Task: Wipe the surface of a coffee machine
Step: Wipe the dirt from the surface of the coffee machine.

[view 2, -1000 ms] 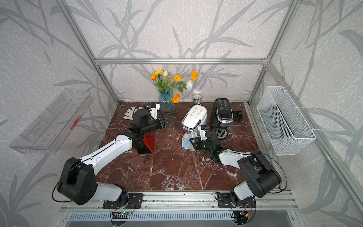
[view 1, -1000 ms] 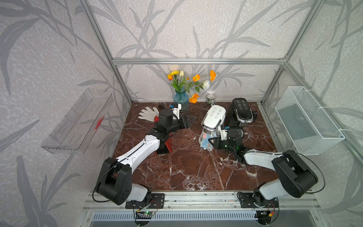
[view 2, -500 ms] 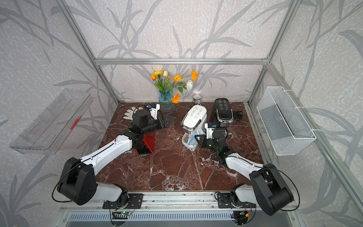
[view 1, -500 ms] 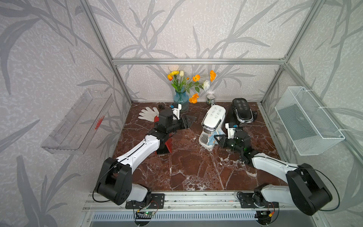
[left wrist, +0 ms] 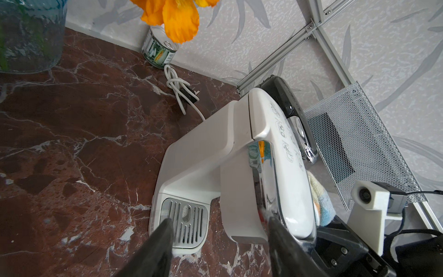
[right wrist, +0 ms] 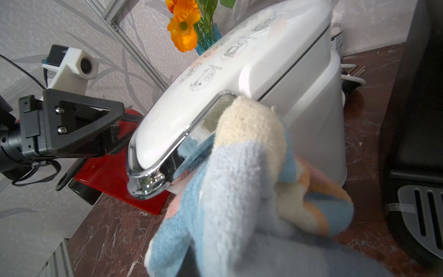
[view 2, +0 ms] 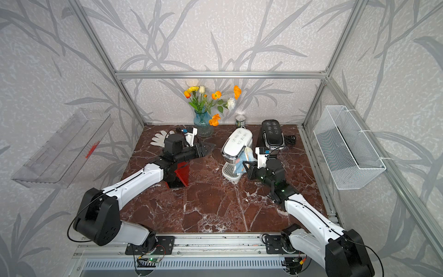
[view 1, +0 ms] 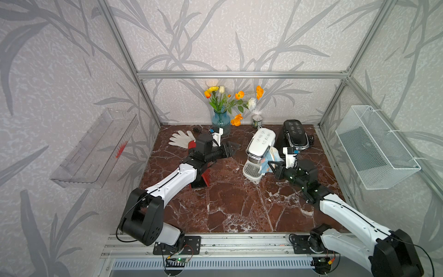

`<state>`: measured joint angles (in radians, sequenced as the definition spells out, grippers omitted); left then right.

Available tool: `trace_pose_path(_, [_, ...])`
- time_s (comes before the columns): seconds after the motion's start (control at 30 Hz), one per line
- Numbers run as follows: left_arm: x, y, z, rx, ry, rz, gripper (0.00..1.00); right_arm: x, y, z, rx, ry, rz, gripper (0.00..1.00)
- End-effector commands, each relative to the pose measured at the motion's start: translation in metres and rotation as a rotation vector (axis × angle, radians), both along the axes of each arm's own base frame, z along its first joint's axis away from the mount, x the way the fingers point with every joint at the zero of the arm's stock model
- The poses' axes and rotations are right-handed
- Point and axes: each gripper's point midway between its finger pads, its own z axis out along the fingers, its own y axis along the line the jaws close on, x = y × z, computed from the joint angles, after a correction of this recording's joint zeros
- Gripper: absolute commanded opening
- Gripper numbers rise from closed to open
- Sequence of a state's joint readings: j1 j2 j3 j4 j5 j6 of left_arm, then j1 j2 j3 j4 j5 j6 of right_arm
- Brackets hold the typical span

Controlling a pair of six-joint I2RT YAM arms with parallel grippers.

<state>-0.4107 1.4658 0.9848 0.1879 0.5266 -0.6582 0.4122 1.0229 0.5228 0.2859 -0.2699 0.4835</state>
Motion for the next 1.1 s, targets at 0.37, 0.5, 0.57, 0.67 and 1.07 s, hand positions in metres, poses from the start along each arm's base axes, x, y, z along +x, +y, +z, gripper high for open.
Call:
trace_pose_path(0.37, [0.002, -0.019, 0.004, -0.028, 0.006, -0.058, 0.60, 0.005, 0.031, -0.061, 0.022, 0.136, 0.061, 0.00])
trace_pose_path(0.5, [0.002, -0.021, 0.003, -0.026, 0.007, -0.063, 0.60, 0.011, 0.053, -0.065, 0.076, 0.136, 0.103, 0.00])
trace_pose_path(0.57, [0.001, -0.021, 0.003, -0.026, 0.009, -0.061, 0.60, 0.015, 0.063, -0.063, 0.120, 0.119, 0.136, 0.00])
trace_pose_path(0.67, [0.001, -0.022, 0.003, -0.027, 0.009, -0.062, 0.60, 0.014, 0.085, -0.047, 0.247, 0.049, 0.244, 0.00])
trace_pose_path(1.07, [0.000, -0.023, -0.001, -0.028, 0.023, -0.068, 0.60, 0.013, 0.099, -0.042, 0.417, 0.008, 0.314, 0.00])
